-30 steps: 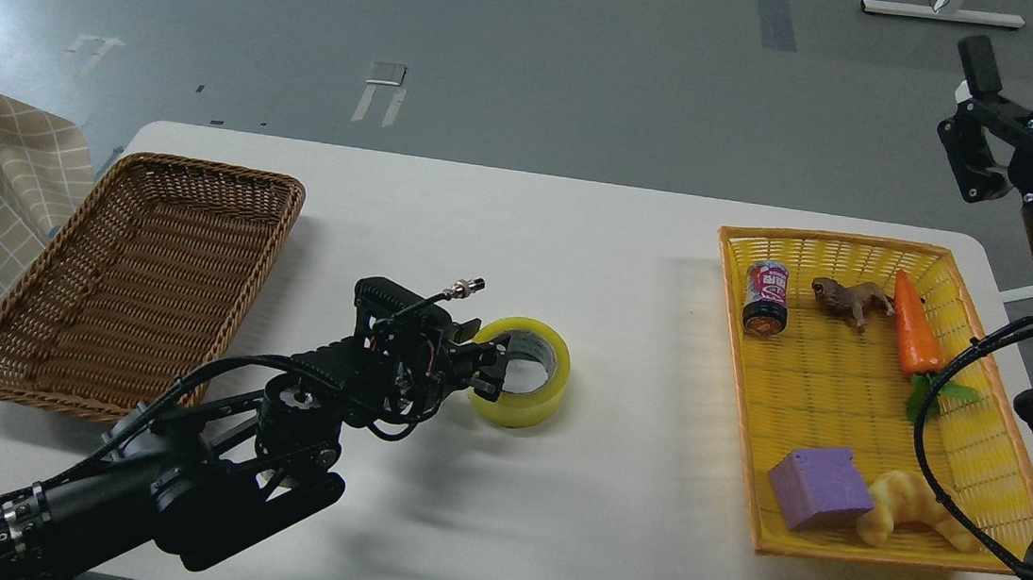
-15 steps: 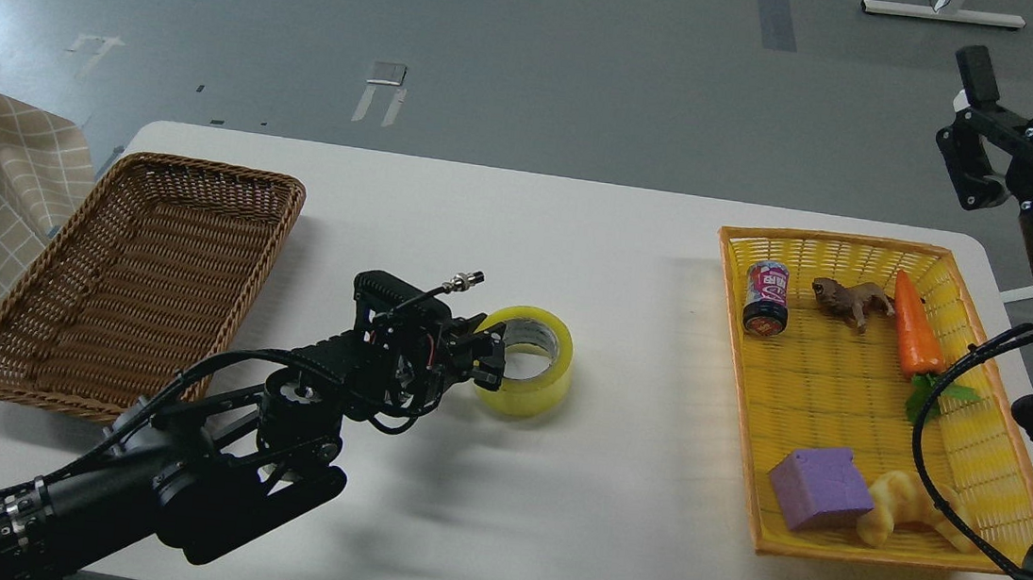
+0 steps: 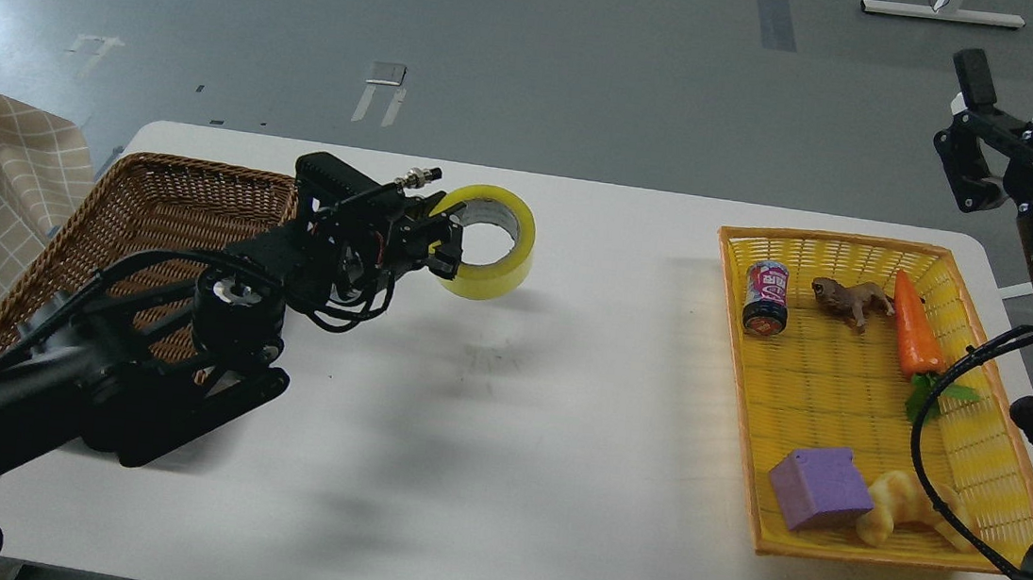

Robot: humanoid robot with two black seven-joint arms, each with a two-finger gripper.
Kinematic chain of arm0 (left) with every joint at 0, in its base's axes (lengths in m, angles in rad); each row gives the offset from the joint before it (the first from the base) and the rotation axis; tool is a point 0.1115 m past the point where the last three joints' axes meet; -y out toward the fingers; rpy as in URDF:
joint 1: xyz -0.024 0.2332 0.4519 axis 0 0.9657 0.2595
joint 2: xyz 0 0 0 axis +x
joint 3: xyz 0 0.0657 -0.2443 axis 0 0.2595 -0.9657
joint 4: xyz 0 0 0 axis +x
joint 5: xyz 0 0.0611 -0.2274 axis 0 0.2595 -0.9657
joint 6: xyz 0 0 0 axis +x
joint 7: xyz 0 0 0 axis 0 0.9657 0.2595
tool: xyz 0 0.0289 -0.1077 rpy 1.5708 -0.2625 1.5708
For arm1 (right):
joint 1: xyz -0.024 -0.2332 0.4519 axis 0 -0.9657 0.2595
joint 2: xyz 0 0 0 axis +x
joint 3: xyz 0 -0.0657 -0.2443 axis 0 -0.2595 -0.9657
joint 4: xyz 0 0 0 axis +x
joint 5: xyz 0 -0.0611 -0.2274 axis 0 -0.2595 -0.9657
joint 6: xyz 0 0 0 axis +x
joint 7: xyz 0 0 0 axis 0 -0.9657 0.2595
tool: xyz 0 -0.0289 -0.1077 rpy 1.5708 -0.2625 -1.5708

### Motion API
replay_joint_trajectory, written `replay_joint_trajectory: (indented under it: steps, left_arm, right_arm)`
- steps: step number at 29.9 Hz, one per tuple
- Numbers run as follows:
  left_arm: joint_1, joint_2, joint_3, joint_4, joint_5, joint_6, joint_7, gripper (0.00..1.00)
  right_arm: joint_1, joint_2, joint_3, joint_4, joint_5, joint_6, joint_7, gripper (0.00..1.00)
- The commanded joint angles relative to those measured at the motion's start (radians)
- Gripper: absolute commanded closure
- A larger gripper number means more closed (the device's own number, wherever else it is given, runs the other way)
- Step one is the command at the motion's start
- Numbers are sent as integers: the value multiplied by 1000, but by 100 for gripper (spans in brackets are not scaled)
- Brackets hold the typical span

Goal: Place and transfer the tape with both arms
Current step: 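Lift the tape roll with the left gripper and carry it over the basket, then lower the tape roll into the wicker basket and open the left gripper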

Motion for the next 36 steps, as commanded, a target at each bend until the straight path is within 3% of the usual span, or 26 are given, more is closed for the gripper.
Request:
replay_joint_trajectory:
  steps: [1, 7, 12, 16, 21, 27, 36]
  left_arm:
    - [-25, 113, -4, -6, 0, 35, -3, 91]
    - [-54, 287, -7, -19, 0, 89, -9, 91]
    - [-41, 436, 0, -16, 0, 140, -83, 91]
    - [-25, 553, 11, -16, -31, 206, -97, 90]
    - [48, 660, 11, -16, -52, 299, -153, 89]
    - [189, 699, 8, -3, -115, 397, -155, 89]
    - [324, 675, 8, 73, -137, 480, -155, 86]
  right_arm:
    - [0, 0, -2, -2, -2, 1, -2, 0]
    - [-8, 0, -3, -2, -2, 1, -2, 0]
    - [-8, 6, -17, -2, -2, 1, -2, 0]
    - [-8, 24, -25, -11, -2, 1, -2, 0]
    - [-10, 40, -34, -14, -2, 1, -8, 0]
    - [-16, 32, -52, -19, -3, 1, -8, 0]
    - [-42, 29, -52, -18, -3, 1, -8, 0]
